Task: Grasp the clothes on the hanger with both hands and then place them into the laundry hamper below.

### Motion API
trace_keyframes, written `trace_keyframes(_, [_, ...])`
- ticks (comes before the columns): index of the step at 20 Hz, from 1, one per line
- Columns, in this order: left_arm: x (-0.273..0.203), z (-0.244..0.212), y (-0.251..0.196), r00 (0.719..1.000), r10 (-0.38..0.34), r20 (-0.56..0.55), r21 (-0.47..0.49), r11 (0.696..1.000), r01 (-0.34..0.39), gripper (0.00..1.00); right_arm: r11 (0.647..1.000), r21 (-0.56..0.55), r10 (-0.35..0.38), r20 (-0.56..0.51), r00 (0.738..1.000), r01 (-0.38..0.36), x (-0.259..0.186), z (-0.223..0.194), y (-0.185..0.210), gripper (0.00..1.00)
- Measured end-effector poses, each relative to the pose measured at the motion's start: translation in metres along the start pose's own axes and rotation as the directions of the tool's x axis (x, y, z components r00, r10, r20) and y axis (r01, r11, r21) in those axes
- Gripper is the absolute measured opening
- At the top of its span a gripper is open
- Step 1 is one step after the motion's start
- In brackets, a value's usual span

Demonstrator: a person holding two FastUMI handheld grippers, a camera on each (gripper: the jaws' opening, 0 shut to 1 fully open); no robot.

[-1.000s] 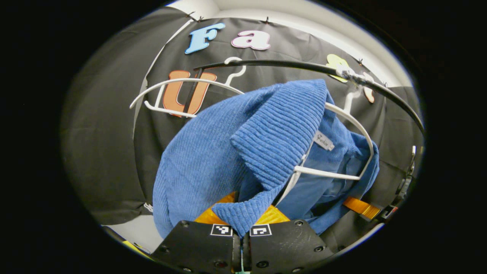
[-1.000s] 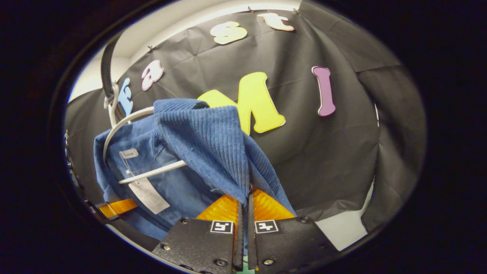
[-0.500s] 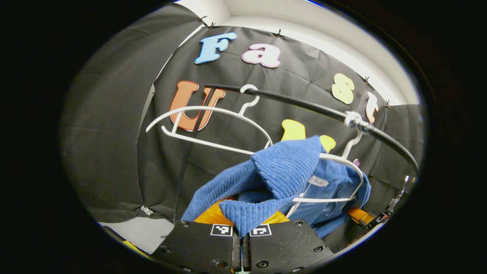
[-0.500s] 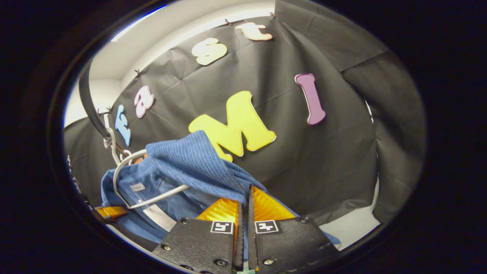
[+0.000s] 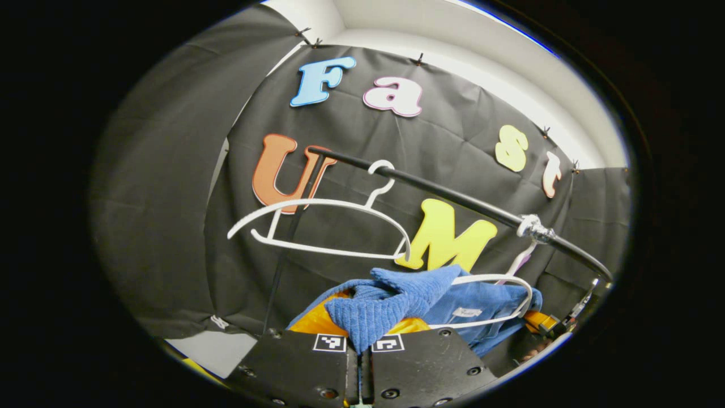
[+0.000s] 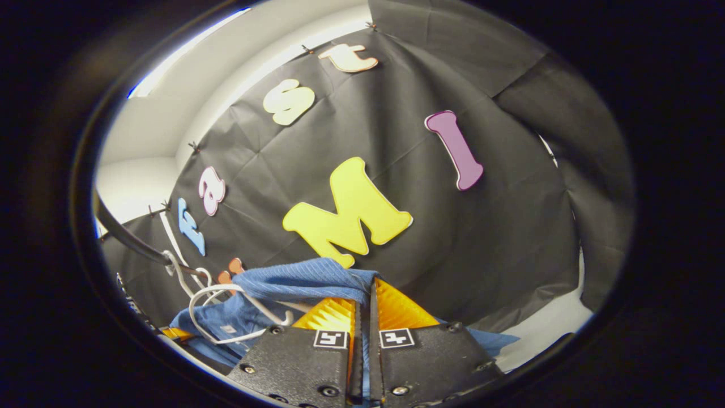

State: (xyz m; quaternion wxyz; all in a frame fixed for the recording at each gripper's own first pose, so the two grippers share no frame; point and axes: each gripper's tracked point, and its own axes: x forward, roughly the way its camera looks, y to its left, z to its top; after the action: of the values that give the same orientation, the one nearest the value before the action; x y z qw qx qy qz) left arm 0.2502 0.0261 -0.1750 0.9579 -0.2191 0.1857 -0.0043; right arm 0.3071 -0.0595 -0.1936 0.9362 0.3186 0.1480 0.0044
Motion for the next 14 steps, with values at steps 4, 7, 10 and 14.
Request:
trace_keyframes(4, [0.000, 0.015, 0.000, 0.998, -0.049, -0.026, 0.021, 0.999, 0.049, 0.07, 0.999, 0.045, 0.026, 0.002, 1.000, -0.026, 0.009, 0.010, 0.000, 0.08])
trace_keyframes(7, [0.004, 0.017, 0.000, 0.994, -0.093, -0.061, 0.036, 0.995, 0.096, 0.07, 0.998, 0.059, 0.036, -0.007, 0.999, -0.035, 0.015, 0.011, -0.001, 0.08])
trace_keyframes(10, [0.008, 0.019, 0.005, 0.988, -0.120, -0.092, 0.022, 0.992, 0.123, 0.07, 0.998, 0.055, 0.039, -0.014, 0.999, -0.039, 0.023, 0.012, 0.000, 0.08])
trace_keyframes(14, [0.014, 0.022, 0.022, 0.986, -0.118, -0.120, 0.007, 0.993, 0.120, 0.07, 0.998, 0.042, 0.056, -0.049, 0.997, -0.054, 0.030, 0.009, 0.003, 0.08])
